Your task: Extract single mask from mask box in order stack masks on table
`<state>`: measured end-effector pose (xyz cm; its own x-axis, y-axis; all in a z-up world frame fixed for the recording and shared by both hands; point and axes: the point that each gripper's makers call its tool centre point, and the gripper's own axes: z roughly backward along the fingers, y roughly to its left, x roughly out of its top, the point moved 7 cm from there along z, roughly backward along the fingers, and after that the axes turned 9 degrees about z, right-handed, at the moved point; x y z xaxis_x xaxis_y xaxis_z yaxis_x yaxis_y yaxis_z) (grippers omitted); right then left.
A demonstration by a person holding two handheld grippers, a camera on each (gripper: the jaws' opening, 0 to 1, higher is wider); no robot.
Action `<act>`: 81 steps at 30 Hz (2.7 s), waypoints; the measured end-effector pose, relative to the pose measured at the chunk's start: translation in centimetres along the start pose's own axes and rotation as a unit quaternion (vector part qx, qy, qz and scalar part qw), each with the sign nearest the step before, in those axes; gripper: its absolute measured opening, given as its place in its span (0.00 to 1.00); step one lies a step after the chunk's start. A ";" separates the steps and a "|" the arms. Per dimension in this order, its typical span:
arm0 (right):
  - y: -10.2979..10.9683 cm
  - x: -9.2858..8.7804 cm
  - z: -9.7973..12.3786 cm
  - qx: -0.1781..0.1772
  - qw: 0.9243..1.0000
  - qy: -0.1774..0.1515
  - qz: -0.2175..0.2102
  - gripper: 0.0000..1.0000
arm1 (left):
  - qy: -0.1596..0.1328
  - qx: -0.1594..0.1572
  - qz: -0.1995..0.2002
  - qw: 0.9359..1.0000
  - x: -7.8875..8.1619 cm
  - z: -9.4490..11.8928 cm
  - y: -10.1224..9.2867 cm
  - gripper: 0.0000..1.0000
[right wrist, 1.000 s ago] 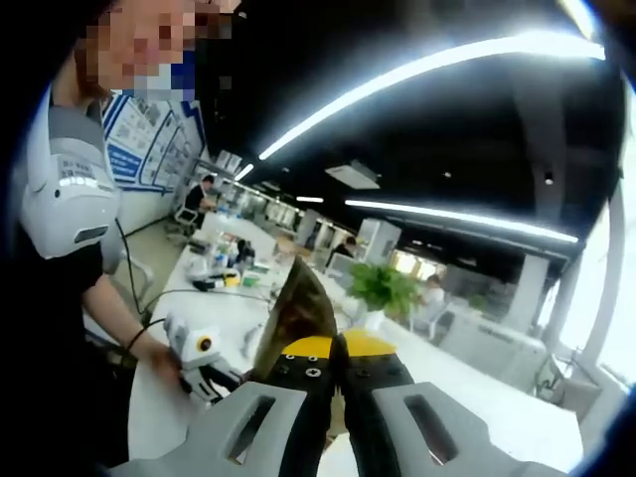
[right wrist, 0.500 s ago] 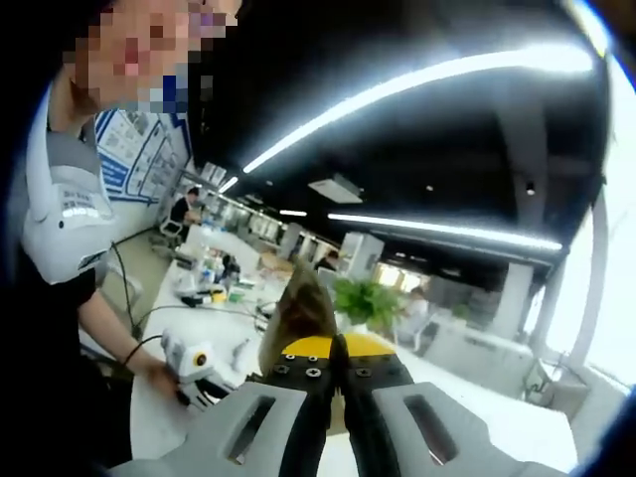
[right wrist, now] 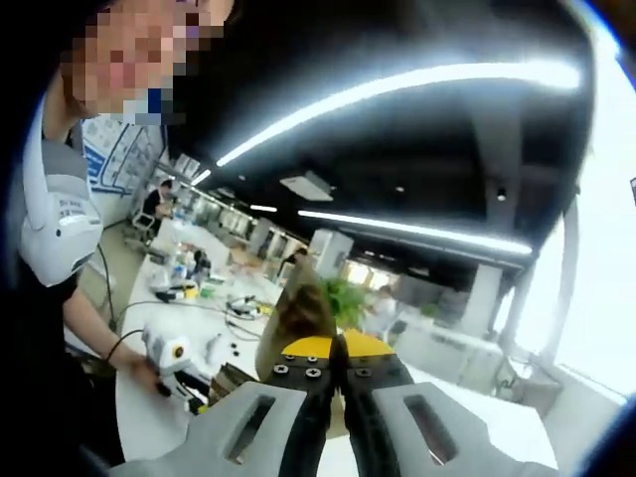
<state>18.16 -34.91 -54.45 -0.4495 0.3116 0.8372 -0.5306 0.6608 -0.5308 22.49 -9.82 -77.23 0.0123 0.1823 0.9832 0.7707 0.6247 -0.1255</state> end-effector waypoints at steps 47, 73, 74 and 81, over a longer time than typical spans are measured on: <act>-1.7 -11.4 0.6 -0.103 0.975 0.193 0.025 0.00 | 0.001 0.000 -0.001 1.000 -0.1 0.0 0.1 0.33; -1.6 -18.4 -1.1 -0.062 0.955 0.277 0.082 0.00 | 0.006 0.000 -0.003 1.000 -0.2 -0.1 0.1 0.33; -1.4 -18.5 -0.9 -0.059 0.953 0.283 0.092 0.00 | 0.006 0.000 -0.003 1.000 -0.2 -0.1 0.1 0.33; 1.5 -18.5 0.2 -0.035 0.950 0.289 0.110 0.00 | 0.006 0.001 -0.004 1.000 -0.2 -0.1 0.0 0.33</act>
<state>25.50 -39.82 -70.76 -0.0635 0.7568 0.6505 -0.4110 0.5742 -0.7081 22.55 -9.97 -77.39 0.0136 0.1673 0.9858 0.7699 0.6273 -0.1171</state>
